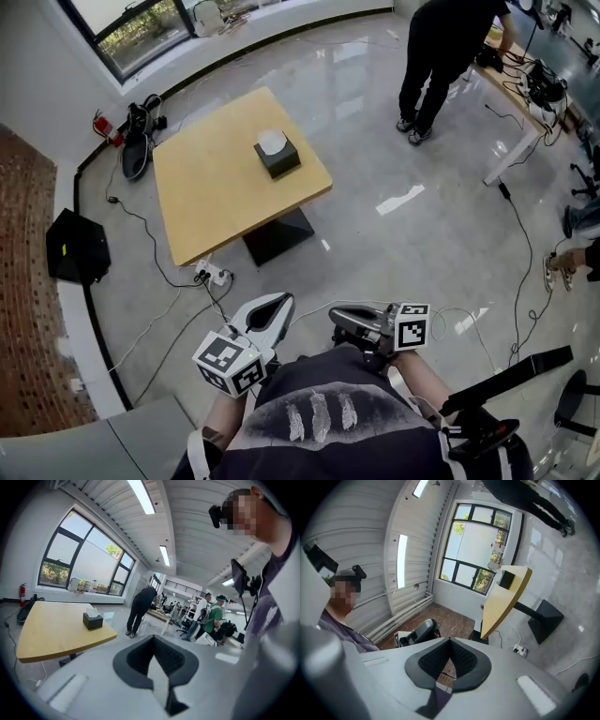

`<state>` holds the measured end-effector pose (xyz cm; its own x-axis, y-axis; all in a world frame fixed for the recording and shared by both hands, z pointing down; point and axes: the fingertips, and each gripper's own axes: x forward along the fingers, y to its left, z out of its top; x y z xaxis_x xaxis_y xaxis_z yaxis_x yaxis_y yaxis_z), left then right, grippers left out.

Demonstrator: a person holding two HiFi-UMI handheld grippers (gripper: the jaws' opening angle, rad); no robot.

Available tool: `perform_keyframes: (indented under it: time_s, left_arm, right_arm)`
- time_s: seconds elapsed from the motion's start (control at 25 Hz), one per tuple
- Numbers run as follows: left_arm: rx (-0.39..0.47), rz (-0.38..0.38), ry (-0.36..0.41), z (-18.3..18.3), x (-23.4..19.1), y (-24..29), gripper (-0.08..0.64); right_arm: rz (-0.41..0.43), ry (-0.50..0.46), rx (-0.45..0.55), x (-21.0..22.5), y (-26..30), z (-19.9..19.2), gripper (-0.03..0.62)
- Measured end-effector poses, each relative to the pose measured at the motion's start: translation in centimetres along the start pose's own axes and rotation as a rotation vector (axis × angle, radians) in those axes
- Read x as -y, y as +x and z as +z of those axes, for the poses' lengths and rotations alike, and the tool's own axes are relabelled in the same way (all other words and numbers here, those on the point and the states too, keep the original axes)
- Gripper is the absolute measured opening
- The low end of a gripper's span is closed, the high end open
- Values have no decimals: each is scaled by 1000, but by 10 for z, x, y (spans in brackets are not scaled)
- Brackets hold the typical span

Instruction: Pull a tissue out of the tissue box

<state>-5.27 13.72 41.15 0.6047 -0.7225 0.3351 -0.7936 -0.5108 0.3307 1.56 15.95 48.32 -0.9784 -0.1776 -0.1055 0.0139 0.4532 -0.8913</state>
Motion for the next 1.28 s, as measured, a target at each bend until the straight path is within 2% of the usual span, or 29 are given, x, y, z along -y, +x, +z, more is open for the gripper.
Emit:
perform_keyframes:
  time_s: [0.12,0.24,0.4,0.6,0.72,0.96,1.16,1.28]
  left_arm:
    - [-20,-6,14,8,9,22,3]
    - [-44,10,44,17,12,42,3]
    - [-68,-27,64,26,19,72,3]
    - [-65,-57,79,39,10,94,3]
    - [-48,-72,73,46,-7,104,3]
    - [9,-136,54,68,-53,137,3]
    - [18,-151,6,90,-119,147,3]
    - [6,-160,-22,108,-163,155,3]
  right_arm:
    - [16,12,1,14,-13,17,-3]
    - [26,-15,10,21,-21,42,-3]
    - [10,-10,65,28,-39,60,-3]
    - [-16,-10,81,38,-44,69,-3]
    - [-43,-26,85,47,-36,78,-3]
    - [-142,-91,128,72,-27,131,-3]
    - [-165,-73,86,98,36,164,-3]
    - [-170,-99,27,103,83,187,-3]
